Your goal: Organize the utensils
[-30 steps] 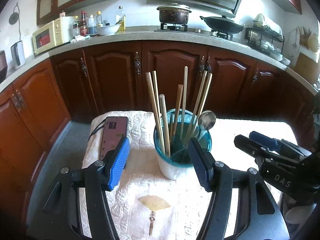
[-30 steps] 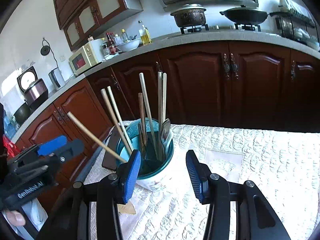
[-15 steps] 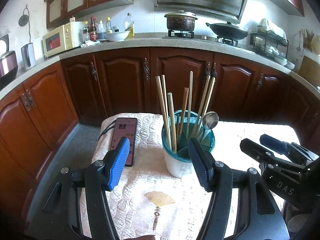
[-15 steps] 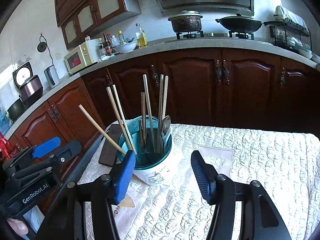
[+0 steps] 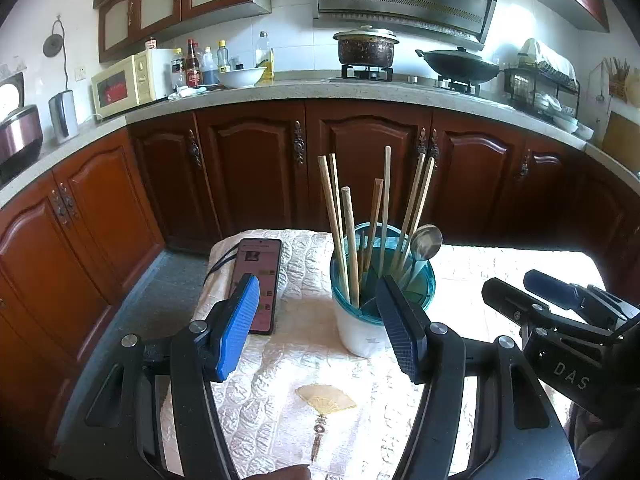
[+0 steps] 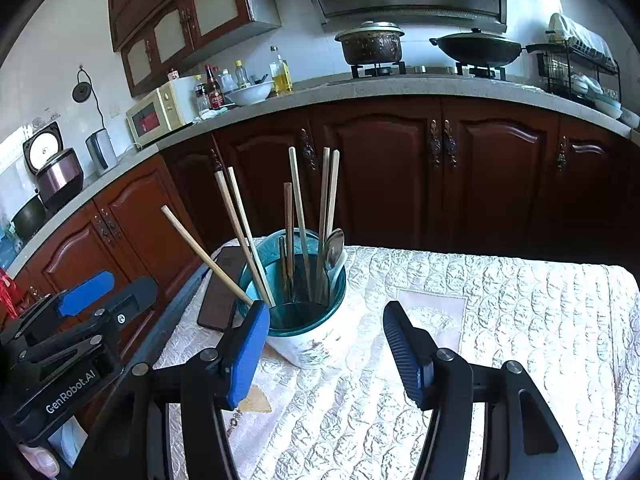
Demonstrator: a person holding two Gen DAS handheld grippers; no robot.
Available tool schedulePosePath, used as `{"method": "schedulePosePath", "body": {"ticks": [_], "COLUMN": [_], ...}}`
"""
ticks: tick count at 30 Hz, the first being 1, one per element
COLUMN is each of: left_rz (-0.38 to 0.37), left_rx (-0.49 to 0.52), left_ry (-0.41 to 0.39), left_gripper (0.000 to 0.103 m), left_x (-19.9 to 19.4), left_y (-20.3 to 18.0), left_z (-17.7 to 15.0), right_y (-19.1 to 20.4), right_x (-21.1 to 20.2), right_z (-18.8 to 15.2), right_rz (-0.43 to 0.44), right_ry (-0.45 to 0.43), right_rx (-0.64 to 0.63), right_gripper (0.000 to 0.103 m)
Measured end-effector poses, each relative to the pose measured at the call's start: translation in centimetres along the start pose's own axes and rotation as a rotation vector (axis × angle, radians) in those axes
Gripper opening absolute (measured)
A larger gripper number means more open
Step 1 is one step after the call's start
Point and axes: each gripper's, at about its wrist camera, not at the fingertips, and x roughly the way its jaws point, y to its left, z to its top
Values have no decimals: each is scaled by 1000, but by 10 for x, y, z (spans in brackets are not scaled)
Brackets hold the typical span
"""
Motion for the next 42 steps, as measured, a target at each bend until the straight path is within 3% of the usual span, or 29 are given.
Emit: {"method": "schedulePosePath", "body": {"ticks": [42], "left_rz": [3], "left_rx": [-8], "left_ry": [8], "left_gripper": [61], "left_x": [8], "left_y": [2], "left_z": [-4], "right_y": [4], "right_x": [6], "right_z": [5], "right_rz": [-31], "right_ry": [12], "right_rx": [-33], "right_gripper": [59]}}
